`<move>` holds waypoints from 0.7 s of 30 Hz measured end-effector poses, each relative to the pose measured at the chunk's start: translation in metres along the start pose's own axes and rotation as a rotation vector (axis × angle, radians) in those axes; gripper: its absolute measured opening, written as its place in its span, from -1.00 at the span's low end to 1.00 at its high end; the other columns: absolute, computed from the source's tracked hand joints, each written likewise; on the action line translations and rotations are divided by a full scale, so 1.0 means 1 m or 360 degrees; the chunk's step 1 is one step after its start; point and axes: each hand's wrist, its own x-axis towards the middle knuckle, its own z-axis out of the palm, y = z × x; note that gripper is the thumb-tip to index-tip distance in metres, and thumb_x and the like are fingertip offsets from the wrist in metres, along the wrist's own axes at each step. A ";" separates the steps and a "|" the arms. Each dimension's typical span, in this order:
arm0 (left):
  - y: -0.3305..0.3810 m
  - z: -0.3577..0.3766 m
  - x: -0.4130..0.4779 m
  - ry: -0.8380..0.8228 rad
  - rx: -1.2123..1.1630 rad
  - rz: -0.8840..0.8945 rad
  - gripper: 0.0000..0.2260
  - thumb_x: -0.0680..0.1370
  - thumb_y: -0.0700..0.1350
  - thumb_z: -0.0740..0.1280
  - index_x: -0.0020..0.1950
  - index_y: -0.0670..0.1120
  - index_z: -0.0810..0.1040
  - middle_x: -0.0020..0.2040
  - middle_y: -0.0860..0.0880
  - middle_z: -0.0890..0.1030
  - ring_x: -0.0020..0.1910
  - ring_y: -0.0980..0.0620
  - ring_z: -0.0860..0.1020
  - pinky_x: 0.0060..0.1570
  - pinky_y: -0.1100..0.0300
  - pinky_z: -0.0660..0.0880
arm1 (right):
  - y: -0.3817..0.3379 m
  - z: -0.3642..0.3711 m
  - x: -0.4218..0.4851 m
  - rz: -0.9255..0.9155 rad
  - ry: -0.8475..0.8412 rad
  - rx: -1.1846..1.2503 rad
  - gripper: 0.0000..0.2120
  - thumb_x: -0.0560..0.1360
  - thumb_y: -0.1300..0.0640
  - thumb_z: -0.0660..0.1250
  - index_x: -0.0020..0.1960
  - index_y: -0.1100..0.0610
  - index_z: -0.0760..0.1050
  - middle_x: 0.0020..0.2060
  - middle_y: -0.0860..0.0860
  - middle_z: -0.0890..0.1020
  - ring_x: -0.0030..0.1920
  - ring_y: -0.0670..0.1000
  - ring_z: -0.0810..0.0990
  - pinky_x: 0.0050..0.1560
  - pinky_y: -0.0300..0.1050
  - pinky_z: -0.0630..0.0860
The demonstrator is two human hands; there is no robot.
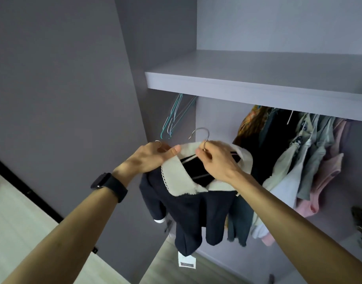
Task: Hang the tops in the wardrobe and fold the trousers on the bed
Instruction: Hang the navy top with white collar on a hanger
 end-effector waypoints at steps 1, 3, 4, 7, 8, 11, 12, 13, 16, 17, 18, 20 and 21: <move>-0.004 -0.002 0.000 -0.0027 0.0002 0.0018 -0.45 0.43 0.55 0.18 -0.01 0.11 0.56 -0.11 0.15 0.58 -0.05 0.07 0.57 0.03 0.17 0.47 | -0.005 -0.004 0.003 0.0008 0.0047 0.0021 -0.75 0.65 0.05 0.23 -0.16 0.14 0.39 -0.23 0.01 0.54 -0.14 0.09 0.47 -0.08 -0.01 0.35; -0.003 -0.003 0.000 0.0062 -0.0066 0.0074 -0.48 0.45 0.48 0.27 0.18 0.14 0.55 0.04 0.15 0.60 0.09 0.05 0.58 0.17 0.13 0.49 | -0.014 -0.006 0.007 -0.0035 0.0021 -0.0031 -0.77 0.66 0.04 0.22 -0.09 0.15 0.45 -0.17 0.02 0.56 -0.07 0.10 0.47 -0.04 -0.03 0.32; 0.002 -0.003 0.001 0.0138 -0.0046 0.0150 -0.48 0.47 0.41 0.34 0.28 0.11 0.53 0.14 0.13 0.59 0.15 0.05 0.56 0.22 0.11 0.49 | -0.019 -0.006 0.008 -0.0065 -0.0012 -0.0055 -0.79 0.66 0.03 0.23 -0.06 0.15 0.47 -0.16 0.00 0.55 -0.04 0.09 0.47 -0.03 -0.04 0.31; 0.028 0.002 0.008 0.0167 0.0437 0.0358 -0.60 0.50 0.27 0.40 0.28 0.14 0.56 0.20 0.07 0.56 0.26 0.04 0.48 0.22 0.05 0.48 | -0.032 -0.007 0.012 -0.0053 -0.0088 0.0000 -0.82 0.66 0.01 0.23 -0.02 0.09 0.50 -0.17 -0.08 0.54 -0.05 0.01 0.48 -0.06 -0.08 0.32; 0.035 0.005 0.009 0.0144 0.0638 0.0361 -0.71 0.53 0.25 0.36 0.17 0.16 0.60 0.11 0.06 0.57 0.22 0.00 0.50 0.12 0.04 0.49 | -0.035 -0.009 0.015 -0.0008 -0.0104 0.0085 -0.86 0.66 0.01 0.23 -0.01 0.05 0.48 -0.15 -0.11 0.58 -0.07 -0.01 0.52 -0.07 -0.09 0.37; 0.038 0.010 0.015 0.0239 0.0703 0.0368 -0.75 0.59 0.24 0.29 0.01 0.12 0.65 -0.02 0.07 0.60 0.11 -0.03 0.53 -0.08 0.10 0.42 | -0.031 -0.023 0.012 0.0016 -0.0055 0.0287 -0.93 0.62 0.06 0.31 0.10 0.02 0.49 -0.03 -0.13 0.62 -0.01 -0.12 0.58 0.05 -0.24 0.49; 0.036 0.010 0.014 0.0282 0.0640 0.0383 -0.75 0.60 0.22 0.29 0.05 0.13 0.68 0.00 0.08 0.62 0.15 0.00 0.51 -0.02 0.11 0.41 | -0.024 -0.031 0.009 -0.0049 0.0061 0.0240 -0.86 0.60 0.08 0.35 0.16 0.05 0.51 0.03 -0.10 0.62 0.06 -0.11 0.57 0.14 -0.22 0.48; 0.033 0.009 0.013 0.0330 0.0616 0.0411 -0.76 0.61 0.20 0.30 0.11 0.15 0.69 0.05 0.09 0.64 0.21 0.04 0.48 0.07 0.11 0.39 | -0.011 -0.039 0.005 -0.0077 0.0188 0.0114 -0.78 0.59 0.08 0.37 0.22 0.07 0.52 0.11 -0.06 0.61 0.13 -0.06 0.55 0.23 -0.15 0.45; 0.026 0.005 0.007 0.0502 0.0526 0.0409 -0.76 0.61 0.15 0.33 0.21 0.15 0.67 0.10 0.07 0.63 0.27 0.07 0.44 0.27 0.11 0.31 | 0.034 -0.059 -0.013 0.0160 0.0076 -0.0004 -0.67 0.60 -0.03 0.35 0.35 -0.03 0.52 0.19 -0.15 0.57 0.24 -0.08 0.49 0.36 -0.05 0.38; 0.023 0.004 0.006 0.0531 0.0453 0.0369 -0.77 0.61 0.14 0.34 0.21 0.16 0.67 0.09 0.07 0.61 0.26 0.06 0.45 0.28 0.11 0.32 | 0.045 -0.058 -0.021 0.0237 -0.0076 0.0059 -0.71 0.61 -0.05 0.32 0.32 -0.07 0.55 0.16 -0.19 0.60 0.22 -0.11 0.54 0.34 -0.06 0.43; 0.021 0.005 0.007 0.0539 0.0392 0.0330 -0.78 0.60 0.14 0.35 0.20 0.17 0.68 0.05 0.08 0.59 0.24 0.04 0.46 0.28 0.10 0.33 | 0.055 -0.052 -0.028 0.0256 -0.0176 0.0104 -0.75 0.62 -0.04 0.32 0.27 -0.09 0.59 0.11 -0.21 0.65 0.17 -0.14 0.60 0.28 -0.08 0.50; 0.013 0.009 0.010 0.0522 0.0356 0.0269 -0.80 0.59 0.17 0.35 0.17 0.25 0.67 0.04 0.11 0.55 0.23 -0.02 0.50 0.26 0.06 0.40 | 0.061 -0.037 -0.039 0.0212 -0.0253 0.0098 -0.82 0.62 -0.02 0.33 0.17 -0.08 0.63 -0.03 -0.22 0.69 0.01 -0.20 0.65 0.12 -0.06 0.57; 0.008 0.011 0.012 0.0513 0.0351 0.0246 -0.80 0.58 0.20 0.34 0.17 0.29 0.66 0.08 0.10 0.56 0.22 -0.05 0.51 0.25 0.03 0.44 | 0.060 -0.030 -0.043 0.0174 -0.0274 0.0066 -0.84 0.61 -0.02 0.33 0.14 -0.07 0.64 -0.08 -0.23 0.69 -0.05 -0.20 0.65 0.05 -0.05 0.58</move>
